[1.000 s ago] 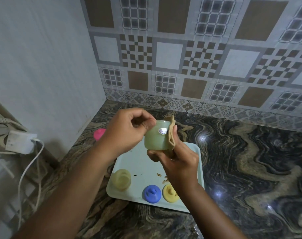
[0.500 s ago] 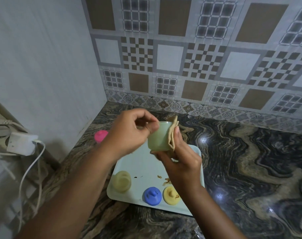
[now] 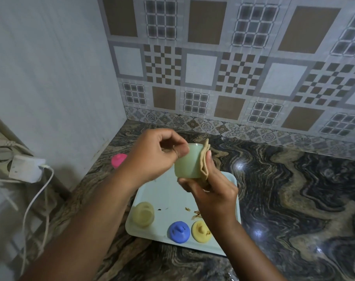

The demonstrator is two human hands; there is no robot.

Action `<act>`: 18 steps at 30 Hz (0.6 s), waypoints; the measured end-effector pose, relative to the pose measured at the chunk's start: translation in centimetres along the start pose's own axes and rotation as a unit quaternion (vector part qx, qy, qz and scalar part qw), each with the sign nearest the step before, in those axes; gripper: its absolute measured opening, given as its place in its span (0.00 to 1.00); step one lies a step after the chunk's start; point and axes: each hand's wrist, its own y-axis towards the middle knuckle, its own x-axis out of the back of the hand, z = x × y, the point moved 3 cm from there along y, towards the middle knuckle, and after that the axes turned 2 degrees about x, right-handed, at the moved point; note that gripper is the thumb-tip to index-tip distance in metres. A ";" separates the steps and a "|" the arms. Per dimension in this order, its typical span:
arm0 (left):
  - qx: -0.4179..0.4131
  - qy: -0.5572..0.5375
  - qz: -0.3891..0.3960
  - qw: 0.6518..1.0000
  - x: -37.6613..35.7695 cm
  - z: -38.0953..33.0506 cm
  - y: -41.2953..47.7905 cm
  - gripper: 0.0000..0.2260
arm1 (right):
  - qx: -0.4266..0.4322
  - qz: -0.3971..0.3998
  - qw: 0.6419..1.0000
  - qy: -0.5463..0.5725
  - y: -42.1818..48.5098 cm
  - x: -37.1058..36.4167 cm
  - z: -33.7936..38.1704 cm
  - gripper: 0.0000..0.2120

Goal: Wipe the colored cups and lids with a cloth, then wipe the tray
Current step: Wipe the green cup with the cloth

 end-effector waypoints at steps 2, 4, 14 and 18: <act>-0.046 0.084 -0.023 0.995 -0.7 -1.1 -0.6 0.03 | 0.051 0.009 0.998 -0.033 0.0 -0.3 0.1 0.36; -0.058 0.088 -0.037 0.994 -1.0 -1.5 -1.0 0.02 | 0.040 0.004 0.999 -0.008 0.0 -0.1 -0.2 0.36; 0.009 -0.051 -0.007 0.999 0.6 0.1 0.0 0.02 | -0.021 -0.019 0.999 0.040 0.9 0.6 0.7 0.27; -0.071 0.124 -0.033 0.989 -0.6 -1.9 -0.8 0.02 | 0.033 0.002 0.999 0.003 0.2 0.1 0.6 0.35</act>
